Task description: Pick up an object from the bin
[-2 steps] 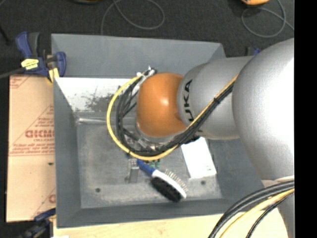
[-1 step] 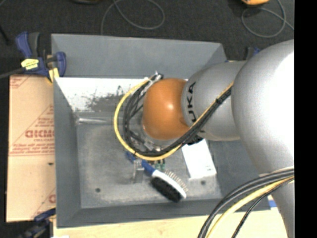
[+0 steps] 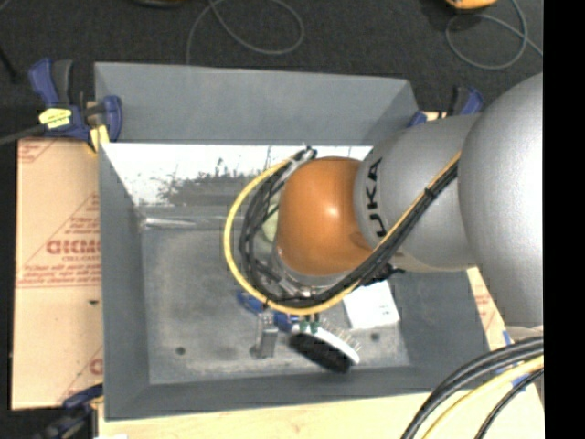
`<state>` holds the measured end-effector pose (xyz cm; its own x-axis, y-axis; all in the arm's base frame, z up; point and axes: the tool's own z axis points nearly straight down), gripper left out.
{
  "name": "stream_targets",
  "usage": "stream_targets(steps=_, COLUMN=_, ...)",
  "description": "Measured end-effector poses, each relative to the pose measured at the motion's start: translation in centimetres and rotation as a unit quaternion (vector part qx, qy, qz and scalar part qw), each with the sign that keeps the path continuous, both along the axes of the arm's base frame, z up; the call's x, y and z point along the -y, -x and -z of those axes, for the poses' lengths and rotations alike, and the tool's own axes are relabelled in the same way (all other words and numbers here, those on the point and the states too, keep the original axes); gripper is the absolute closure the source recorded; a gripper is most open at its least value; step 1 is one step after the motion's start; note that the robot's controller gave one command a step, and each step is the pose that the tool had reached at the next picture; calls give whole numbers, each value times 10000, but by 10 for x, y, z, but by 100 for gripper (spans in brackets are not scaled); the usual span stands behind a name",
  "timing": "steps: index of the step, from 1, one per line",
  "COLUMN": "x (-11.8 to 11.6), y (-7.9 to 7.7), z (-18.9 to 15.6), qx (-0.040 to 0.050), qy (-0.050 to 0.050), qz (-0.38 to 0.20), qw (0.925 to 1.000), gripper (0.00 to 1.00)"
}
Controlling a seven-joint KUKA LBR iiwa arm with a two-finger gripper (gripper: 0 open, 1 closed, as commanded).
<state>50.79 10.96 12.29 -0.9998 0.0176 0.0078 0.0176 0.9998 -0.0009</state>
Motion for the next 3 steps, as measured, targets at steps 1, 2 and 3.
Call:
stream_targets(steps=1, x=5, y=-2, z=-15, qx=112, qy=-22, qz=101, qw=9999, gripper=0)
stream_targets(steps=2, x=51, y=-32, z=35, qx=52, qy=-5, qz=419, qw=9991, gripper=100)
stream_targets(steps=3, x=51, y=-32, z=35, qx=51, qy=-6, qz=423, qw=9991, gripper=100)
